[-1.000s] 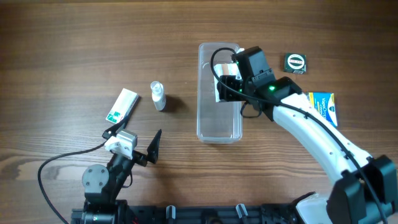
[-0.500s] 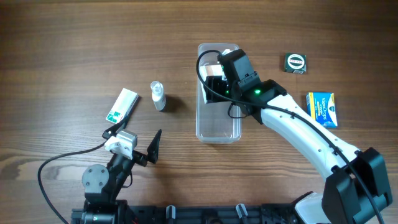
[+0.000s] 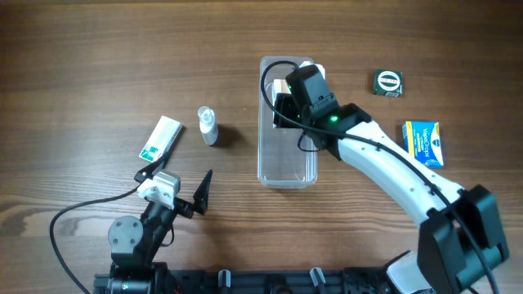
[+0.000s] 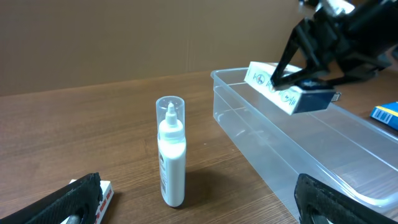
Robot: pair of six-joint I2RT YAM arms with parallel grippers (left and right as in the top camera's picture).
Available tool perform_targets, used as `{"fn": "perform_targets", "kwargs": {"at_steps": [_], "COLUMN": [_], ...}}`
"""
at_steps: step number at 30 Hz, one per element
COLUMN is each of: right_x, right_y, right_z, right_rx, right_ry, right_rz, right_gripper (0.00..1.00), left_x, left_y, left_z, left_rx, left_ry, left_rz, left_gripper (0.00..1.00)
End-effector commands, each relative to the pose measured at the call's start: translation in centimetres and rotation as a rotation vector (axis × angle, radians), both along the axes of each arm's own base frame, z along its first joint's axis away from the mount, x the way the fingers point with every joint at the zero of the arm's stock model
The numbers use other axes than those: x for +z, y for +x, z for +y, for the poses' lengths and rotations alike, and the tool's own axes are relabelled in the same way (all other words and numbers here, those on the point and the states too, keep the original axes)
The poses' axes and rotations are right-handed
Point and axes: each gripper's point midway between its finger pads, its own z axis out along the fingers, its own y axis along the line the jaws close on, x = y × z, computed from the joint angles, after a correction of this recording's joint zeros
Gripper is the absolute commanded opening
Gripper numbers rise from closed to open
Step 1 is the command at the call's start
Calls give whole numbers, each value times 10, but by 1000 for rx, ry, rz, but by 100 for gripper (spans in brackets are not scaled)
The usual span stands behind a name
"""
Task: Pack container
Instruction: 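Carry the Hansaplast box left over the clear container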
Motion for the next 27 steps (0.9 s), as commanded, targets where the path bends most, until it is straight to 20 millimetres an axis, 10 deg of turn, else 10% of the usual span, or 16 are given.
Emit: {"fn": "perform_targets", "kwargs": {"at_steps": [1,27], "right_x": [-13,-33], "right_y": [4,31], "right_z": [7,7], "right_rx": [-35,-108], "right_ry": [-19,-74], "right_rz": [8,-80], "right_gripper": [70,77], "left_x": [-2,-2], "left_y": [1,1], "left_z": [2,2], "left_rx": [10,10], "left_ry": [8,8], "left_rz": [5,5], "left_gripper": [100,100]}}
